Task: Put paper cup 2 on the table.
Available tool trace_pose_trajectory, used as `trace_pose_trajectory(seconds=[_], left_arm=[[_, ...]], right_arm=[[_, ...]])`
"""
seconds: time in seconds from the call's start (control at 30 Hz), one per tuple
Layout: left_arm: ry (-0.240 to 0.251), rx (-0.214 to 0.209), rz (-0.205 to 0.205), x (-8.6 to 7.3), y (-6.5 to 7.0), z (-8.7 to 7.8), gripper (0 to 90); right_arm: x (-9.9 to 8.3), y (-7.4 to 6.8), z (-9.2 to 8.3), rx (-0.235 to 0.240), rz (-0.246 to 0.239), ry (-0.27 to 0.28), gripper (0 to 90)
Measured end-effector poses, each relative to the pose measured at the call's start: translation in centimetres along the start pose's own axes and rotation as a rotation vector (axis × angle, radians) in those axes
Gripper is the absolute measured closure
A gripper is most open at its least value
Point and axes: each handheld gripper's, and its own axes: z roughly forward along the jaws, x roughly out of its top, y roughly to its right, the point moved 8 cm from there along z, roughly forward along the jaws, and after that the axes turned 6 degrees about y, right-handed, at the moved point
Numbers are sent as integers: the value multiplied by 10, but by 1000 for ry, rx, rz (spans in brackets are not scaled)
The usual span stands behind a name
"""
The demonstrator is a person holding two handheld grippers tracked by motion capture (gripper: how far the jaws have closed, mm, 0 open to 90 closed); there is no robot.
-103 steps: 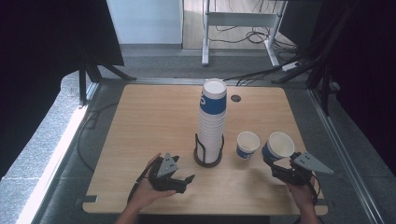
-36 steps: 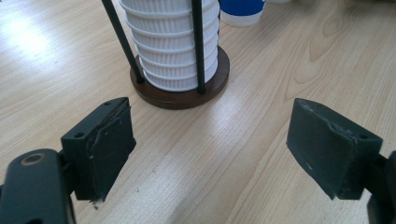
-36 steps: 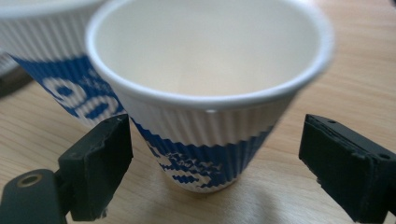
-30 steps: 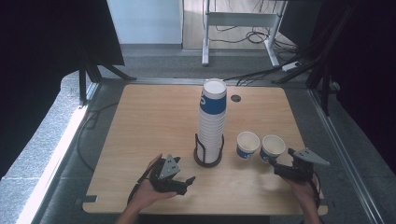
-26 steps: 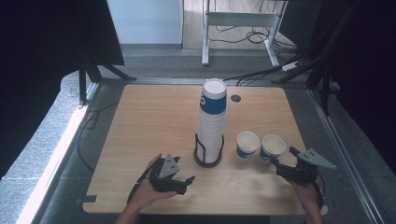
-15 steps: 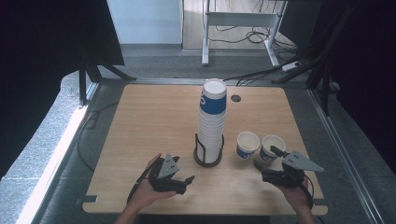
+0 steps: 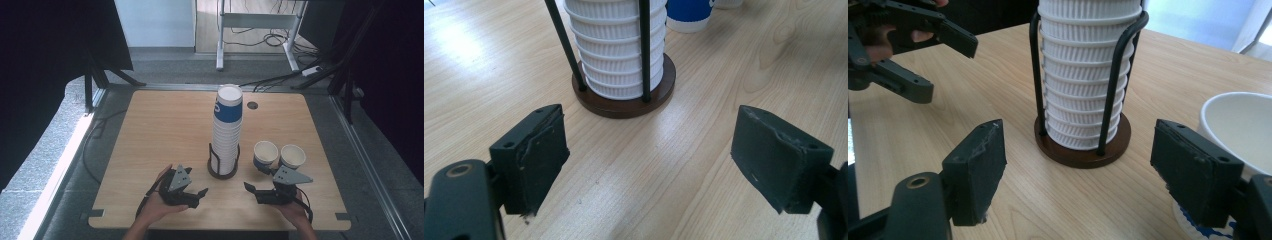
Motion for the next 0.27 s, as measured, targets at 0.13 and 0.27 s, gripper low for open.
trace_pose_trajectory(seconds=[0.13,0.27], left_arm=[[-4,2,-1,-1,0,1,150],[-5,0,0,-1,0,2,150]], right_arm=[[0,2,-2,-5,4,5,224],[-2,2,-1,-1,7,0,217]])
